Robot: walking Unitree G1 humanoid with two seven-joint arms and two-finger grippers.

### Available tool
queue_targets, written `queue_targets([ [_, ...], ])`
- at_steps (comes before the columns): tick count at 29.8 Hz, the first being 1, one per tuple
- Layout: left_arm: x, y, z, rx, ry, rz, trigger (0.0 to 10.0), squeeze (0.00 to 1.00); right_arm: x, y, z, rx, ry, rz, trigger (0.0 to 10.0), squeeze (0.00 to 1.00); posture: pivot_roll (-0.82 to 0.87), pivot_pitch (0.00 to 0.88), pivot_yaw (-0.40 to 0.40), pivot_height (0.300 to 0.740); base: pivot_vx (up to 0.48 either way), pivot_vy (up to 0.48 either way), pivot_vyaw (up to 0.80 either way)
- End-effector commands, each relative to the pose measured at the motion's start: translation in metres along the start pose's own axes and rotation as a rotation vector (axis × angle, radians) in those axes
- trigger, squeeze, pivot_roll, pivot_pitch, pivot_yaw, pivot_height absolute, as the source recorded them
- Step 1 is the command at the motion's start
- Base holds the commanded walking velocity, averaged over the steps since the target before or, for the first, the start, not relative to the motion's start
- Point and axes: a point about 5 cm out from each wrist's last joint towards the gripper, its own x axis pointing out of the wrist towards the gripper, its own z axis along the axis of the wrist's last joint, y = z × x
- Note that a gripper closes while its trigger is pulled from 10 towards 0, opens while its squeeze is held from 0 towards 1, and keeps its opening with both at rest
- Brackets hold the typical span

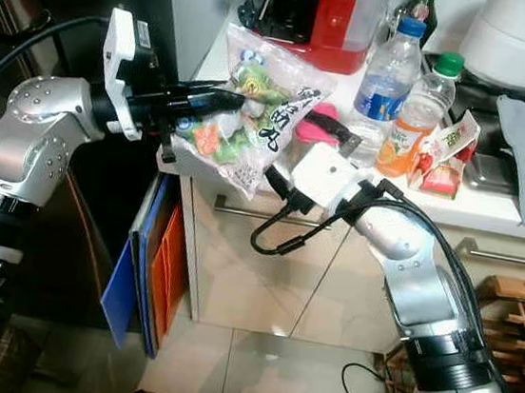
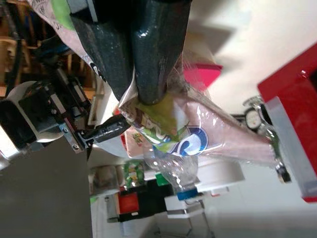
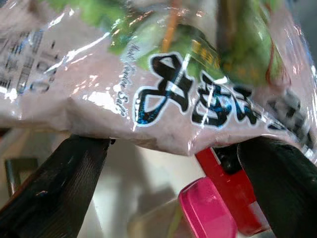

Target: Restocking fridge

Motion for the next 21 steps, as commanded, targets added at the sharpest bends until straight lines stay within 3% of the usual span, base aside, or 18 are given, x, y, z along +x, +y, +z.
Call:
queue_targets([
  [1, 0.003, -0.005, 0.003, 0.001, -0.001, -0.047, 0.0, 0.00, 0.008, 0.004, 0.012, -0.123, -0.065, 0.042, 10.0, 0.00, -0.11, 0.000, 0.055, 0.740, 0.000, 0.000, 0.00],
  [3, 0.003, -0.006, 0.001, -0.007, 0.004, -0.055, 0.0, 0.00, 0.008, 0.005, 0.014, -0.168, -0.073, 0.046, 10.0, 0.00, -0.11, 0.000, 0.055, 0.740, 0.000, 0.000, 0.00],
  [4, 0.002, -0.007, -0.002, -0.018, 0.022, -0.065, 0.0, 0.00, 0.008, 0.004, 0.015, -0.242, -0.085, 0.041, 10.0, 0.00, -0.11, 0.000, 0.056, 0.740, 0.000, 0.000, 0.00],
  [10, 0.000, -0.005, -0.004, -0.035, 0.025, -0.051, 0.0, 0.00, 0.007, -0.003, 0.016, -0.365, -0.107, 0.012, 10.0, 0.00, -0.11, 0.000, 0.056, 0.740, 0.000, 0.000, 0.00],
  [11, 0.000, -0.004, -0.004, -0.053, 0.007, -0.042, 0.0, 0.00, 0.006, -0.003, 0.018, -0.443, -0.131, -0.009, 10.0, 0.00, -0.11, 0.000, 0.046, 0.740, 0.000, 0.000, 0.00],
  [14, 0.000, -0.003, -0.004, -0.069, -0.001, -0.033, 0.0, 0.00, 0.004, -0.001, 0.019, -0.529, -0.157, -0.030, 10.0, 0.00, -0.11, 0.000, 0.044, 0.740, 0.000, 0.000, 0.00],
  [20, -0.002, -0.002, -0.005, -0.078, -0.001, -0.025, 0.0, 0.00, 0.000, -0.003, 0.015, -0.579, -0.158, -0.072, 10.0, 0.00, -0.11, 0.000, 0.043, 0.740, 0.000, 0.000, 0.00],
  [21, -0.003, -0.001, -0.006, -0.081, 0.000, -0.017, 0.0, 0.00, -0.005, -0.010, 0.005, -0.568, -0.110, -0.121, 10.0, 0.00, -0.11, 0.000, 0.042, 0.740, 0.000, 0.000, 0.00],
])
